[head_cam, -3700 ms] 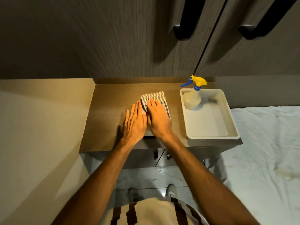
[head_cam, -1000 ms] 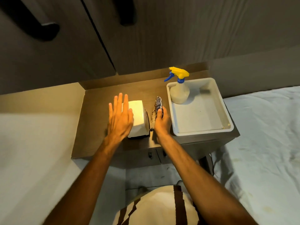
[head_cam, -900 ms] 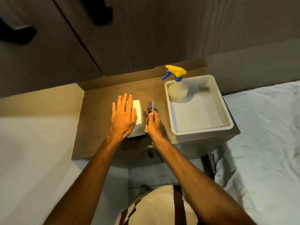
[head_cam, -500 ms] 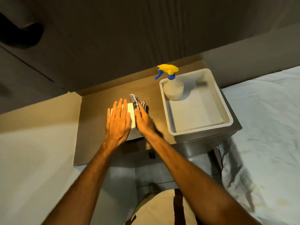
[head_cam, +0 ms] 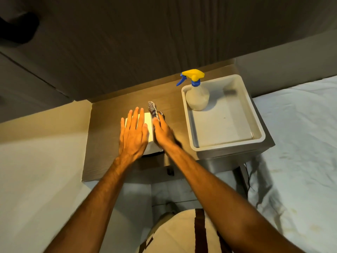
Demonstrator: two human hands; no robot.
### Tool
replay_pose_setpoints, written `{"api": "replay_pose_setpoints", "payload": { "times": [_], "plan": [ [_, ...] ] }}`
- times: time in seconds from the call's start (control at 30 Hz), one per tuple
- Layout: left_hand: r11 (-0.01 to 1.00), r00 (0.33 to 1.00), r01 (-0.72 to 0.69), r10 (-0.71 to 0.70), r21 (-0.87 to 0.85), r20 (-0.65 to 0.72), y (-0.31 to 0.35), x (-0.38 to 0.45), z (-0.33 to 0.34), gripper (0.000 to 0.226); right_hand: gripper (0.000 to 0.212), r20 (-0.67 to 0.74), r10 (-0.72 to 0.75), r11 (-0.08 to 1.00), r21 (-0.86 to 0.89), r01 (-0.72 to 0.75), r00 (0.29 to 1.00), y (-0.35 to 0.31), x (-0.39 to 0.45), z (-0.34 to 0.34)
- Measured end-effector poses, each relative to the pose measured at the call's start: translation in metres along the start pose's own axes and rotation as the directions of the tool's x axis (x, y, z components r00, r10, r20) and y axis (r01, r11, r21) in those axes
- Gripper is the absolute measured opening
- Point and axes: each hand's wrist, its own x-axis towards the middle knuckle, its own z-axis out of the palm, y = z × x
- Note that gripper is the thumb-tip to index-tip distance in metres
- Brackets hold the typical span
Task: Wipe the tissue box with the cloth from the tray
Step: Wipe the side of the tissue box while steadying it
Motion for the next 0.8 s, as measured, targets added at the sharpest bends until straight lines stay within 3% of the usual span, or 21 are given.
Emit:
{"api": "replay_pose_setpoints", "payload": {
  "times": [0.17,0.27,0.37,0.5,0.6,0.8],
  "plan": [
    [1.000,1.000,0.001,-0.001,0.030,0.007,-0.001,0.001,0.000,0.066,0.050,-0.088,0.162,0.987,0.013,-0.161,0.983,0.030,-0.044,0.013],
    [1.000,1.000,-0.001,0.002,0.010,-0.005,-0.003,-0.001,0.001,0.066,0.053,-0.098,0.088,0.993,0.090,-0.079,0.991,0.029,-0.076,0.017],
    [1.000,1.000,0.005,-0.005,-0.014,-0.007,-0.002,0.001,0.001,0.069,0.051,-0.090,-0.043,0.998,0.041,0.047,0.995,0.004,-0.046,0.014],
    [1.000,1.000,0.009,-0.009,-0.016,-0.008,0.000,0.000,0.001,0.067,0.048,-0.050,0.106,0.994,0.033,-0.104,0.993,-0.013,0.000,0.005],
    [1.000,1.000,0.000,0.000,-0.013,-0.012,0.000,-0.001,0.000,0.071,0.050,-0.076,0.189,0.981,-0.035,-0.192,0.979,0.003,-0.018,0.004],
    [1.000,1.000,0.014,-0.014,-0.026,-0.012,-0.001,0.000,0.002,0.067,0.054,-0.056,0.065,0.997,-0.048,-0.067,0.996,0.015,-0.062,0.011]
  ]
}}
